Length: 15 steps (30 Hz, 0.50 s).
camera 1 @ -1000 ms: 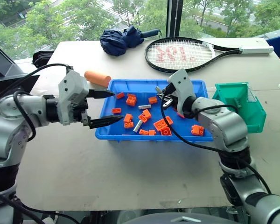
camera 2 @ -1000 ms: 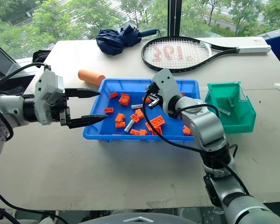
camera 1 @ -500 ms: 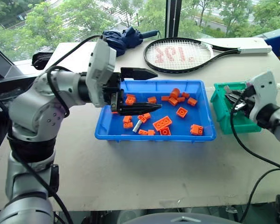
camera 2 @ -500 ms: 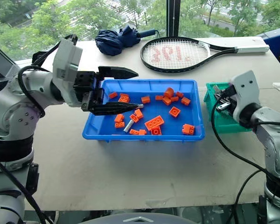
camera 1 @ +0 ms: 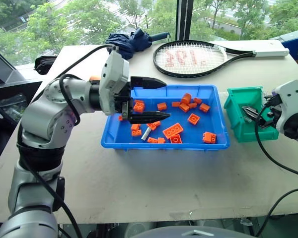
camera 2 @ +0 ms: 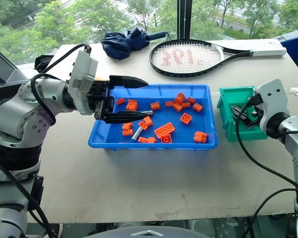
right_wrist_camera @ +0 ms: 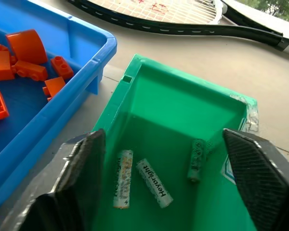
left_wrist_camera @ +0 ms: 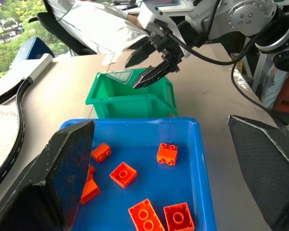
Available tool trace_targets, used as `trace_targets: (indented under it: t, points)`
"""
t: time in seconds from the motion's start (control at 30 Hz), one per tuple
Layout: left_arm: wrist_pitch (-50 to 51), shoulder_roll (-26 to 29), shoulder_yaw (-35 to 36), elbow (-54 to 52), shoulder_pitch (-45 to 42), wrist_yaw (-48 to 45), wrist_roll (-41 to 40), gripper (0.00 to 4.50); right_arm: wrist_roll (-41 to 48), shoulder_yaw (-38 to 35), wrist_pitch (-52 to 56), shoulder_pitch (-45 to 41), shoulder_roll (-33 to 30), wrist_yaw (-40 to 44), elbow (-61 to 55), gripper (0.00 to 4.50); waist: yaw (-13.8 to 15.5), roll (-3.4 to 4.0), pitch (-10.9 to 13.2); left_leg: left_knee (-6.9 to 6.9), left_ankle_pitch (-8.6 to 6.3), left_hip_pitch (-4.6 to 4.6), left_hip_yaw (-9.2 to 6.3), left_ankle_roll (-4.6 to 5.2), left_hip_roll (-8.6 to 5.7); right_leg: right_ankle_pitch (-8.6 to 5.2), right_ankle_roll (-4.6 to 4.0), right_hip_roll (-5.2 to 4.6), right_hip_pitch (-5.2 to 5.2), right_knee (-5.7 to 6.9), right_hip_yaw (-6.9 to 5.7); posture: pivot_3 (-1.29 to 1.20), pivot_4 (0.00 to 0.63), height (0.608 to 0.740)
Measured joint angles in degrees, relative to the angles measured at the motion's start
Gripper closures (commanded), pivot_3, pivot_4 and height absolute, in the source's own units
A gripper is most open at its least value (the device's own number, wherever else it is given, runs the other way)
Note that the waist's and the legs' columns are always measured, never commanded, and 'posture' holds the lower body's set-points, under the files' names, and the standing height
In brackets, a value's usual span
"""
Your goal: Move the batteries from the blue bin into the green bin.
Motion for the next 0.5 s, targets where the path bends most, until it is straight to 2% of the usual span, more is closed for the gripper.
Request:
trace_targets:
  t: [0.07, 0.17, 0.3, 0.4, 0.5]
  points:
    - [0.0, 1.0, 0.9, 0.1, 1.2, 0.1, 0.5, 0.0, 0.1, 1.4, -2.0, -1.7, -0.8, 1.0, 1.1, 0.11, 0.0, -0.01, 0.0, 0.0, 0.0, 0.01, 0.01, 0.0, 0.03, 0.0, 0.0, 0.02, 0.0, 0.0, 0.01, 0.0, 0.15, 0.74]
    - [-0.8, 4.8, 3.3, 0.3, 4.5, 0.1, 2.5, 0.0, 1.4, 6.7, -5.0, -8.8, -0.7, 4.8, 4.6, 0.11, -0.2, -0.01, 0.0, -0.05, 0.0, 0.11, 0.2, 0.0, 0.1, 0.0, 0.0, 0.08, -0.01, 0.02, 0.01, 0.0, 0.15, 0.74]
    - [-2.3, 9.3, 6.9, 2.5, 10.6, 0.0, 5.7, 0.0, 1.7, 18.0, -8.7, -19.3, 5.4, 8.7, 9.8, 0.11, -0.4, -0.03, 0.0, -0.12, -0.01, 0.14, 0.23, 0.0, 0.32, 0.0, -0.02, 0.25, -0.04, -0.02, 0.06, 0.0, 0.15, 0.74]
    - [-2.9, 11.4, 9.5, 3.3, 13.9, 0.0, 6.9, 0.0, 1.3, 24.3, -11.3, -22.4, 9.4, 11.1, 13.6, 0.11, -0.1, -0.07, 0.0, -0.12, -0.01, -0.02, 0.1, -0.01, 0.38, 0.06, -0.11, 0.3, -0.1, -0.21, 0.05, 0.0, 0.15, 0.74]
    - [-3.1, 13.5, 14.3, 3.5, 19.1, 0.0, 7.6, 0.0, -1.6, 32.2, -18.7, -26.9, 14.3, 15.8, 22.1, 0.11, -0.2, -0.08, 0.0, -0.12, -0.01, -0.12, 0.11, -0.01, 0.38, 0.14, -0.11, 0.31, -0.13, -0.39, -0.01, 0.0, 0.15, 0.74]
